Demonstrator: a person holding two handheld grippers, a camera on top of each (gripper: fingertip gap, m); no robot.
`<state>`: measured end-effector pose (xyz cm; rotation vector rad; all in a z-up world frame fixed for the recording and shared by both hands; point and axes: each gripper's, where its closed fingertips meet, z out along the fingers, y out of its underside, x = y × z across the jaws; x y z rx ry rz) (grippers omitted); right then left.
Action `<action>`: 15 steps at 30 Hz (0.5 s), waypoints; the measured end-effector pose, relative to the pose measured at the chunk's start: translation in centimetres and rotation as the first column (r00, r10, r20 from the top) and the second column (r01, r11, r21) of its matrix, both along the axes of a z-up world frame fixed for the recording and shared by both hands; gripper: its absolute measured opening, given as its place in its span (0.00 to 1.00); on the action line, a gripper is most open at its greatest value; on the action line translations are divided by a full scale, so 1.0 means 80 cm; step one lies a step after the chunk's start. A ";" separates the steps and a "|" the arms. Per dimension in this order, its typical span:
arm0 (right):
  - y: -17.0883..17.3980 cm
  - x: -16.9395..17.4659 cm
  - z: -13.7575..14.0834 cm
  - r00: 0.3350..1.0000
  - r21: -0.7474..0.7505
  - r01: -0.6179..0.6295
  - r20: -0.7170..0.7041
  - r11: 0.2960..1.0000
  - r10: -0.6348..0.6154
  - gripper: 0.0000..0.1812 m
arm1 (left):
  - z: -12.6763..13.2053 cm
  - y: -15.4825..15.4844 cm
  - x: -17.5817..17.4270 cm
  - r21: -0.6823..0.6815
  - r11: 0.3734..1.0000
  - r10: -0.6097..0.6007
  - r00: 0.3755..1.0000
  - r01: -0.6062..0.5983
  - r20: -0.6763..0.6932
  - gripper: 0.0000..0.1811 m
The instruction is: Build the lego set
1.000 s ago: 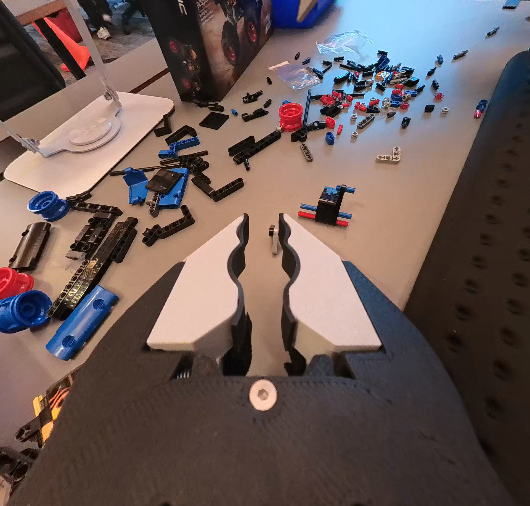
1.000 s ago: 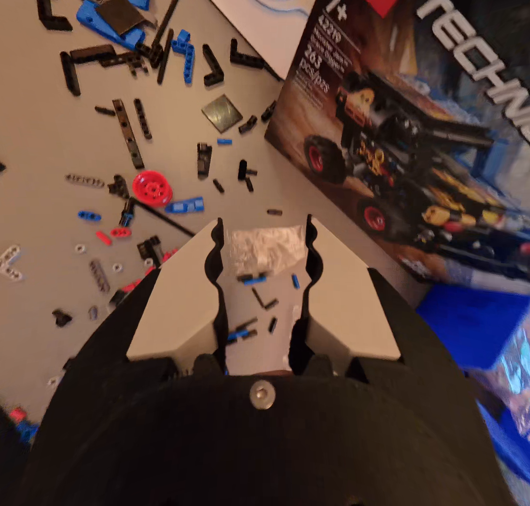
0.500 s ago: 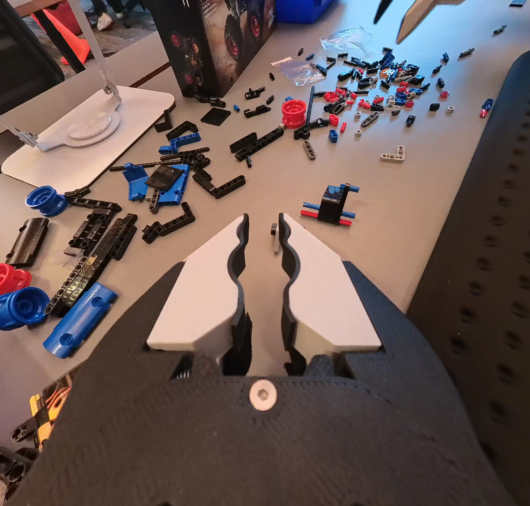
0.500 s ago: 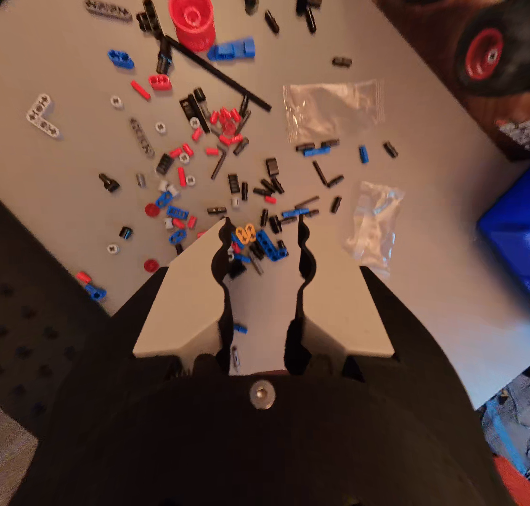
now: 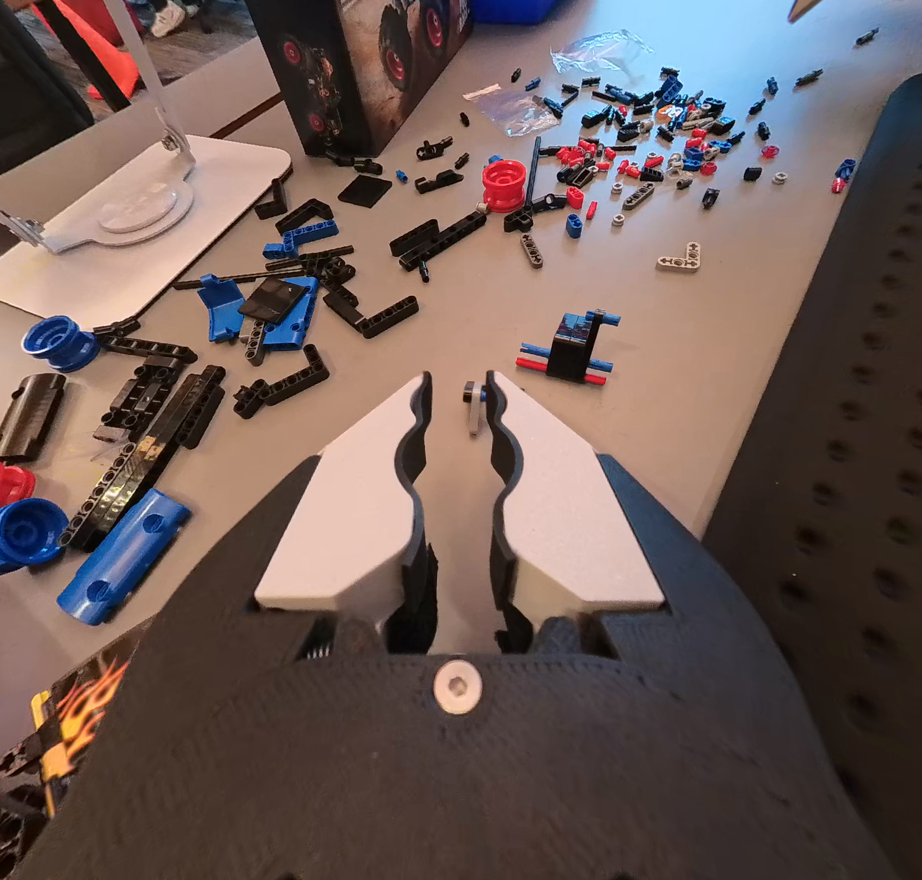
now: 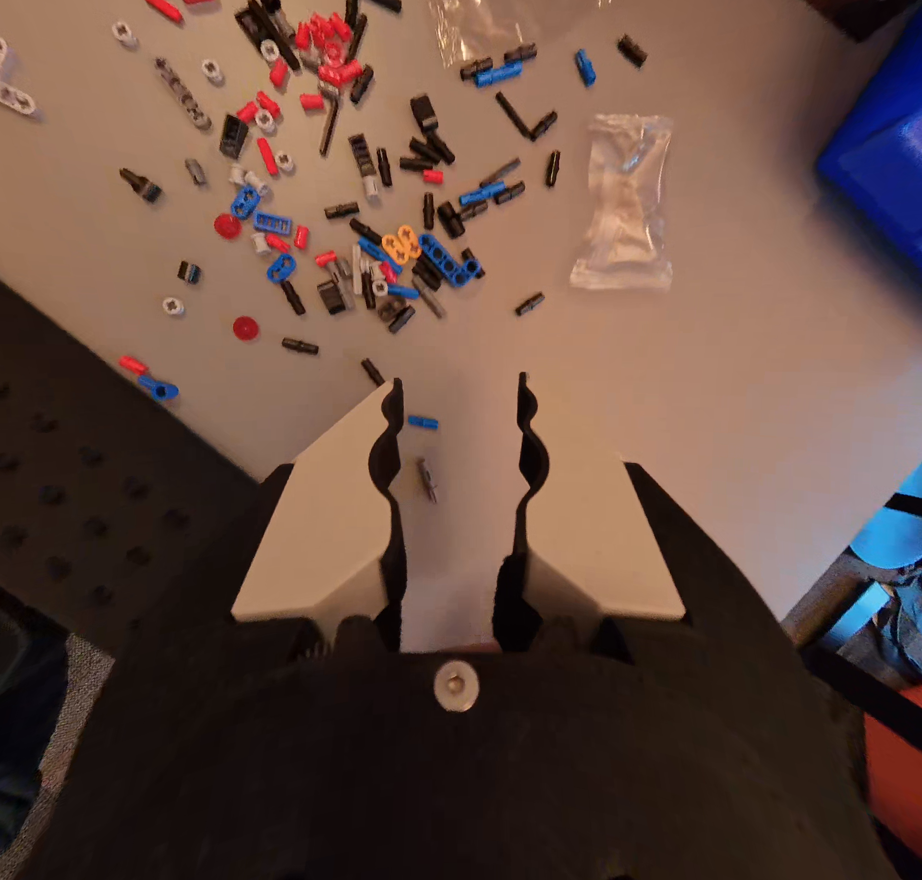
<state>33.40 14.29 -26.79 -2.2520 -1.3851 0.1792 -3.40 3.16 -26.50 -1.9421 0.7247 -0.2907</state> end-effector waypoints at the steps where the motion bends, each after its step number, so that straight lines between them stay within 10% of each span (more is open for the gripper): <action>1: -0.005 0.006 -0.003 1.000 -0.002 0.010 0.012 1.000 -0.010 0.26 | -0.001 0.000 0.000 -0.002 1.000 0.000 1.000 0.000 -0.004 0.11; 15: -0.143 -0.039 -0.039 0.968 -0.229 -0.187 -0.206 0.955 0.140 0.20 | -0.013 -0.017 -0.001 -0.043 0.999 0.003 0.999 -0.004 -0.042 0.13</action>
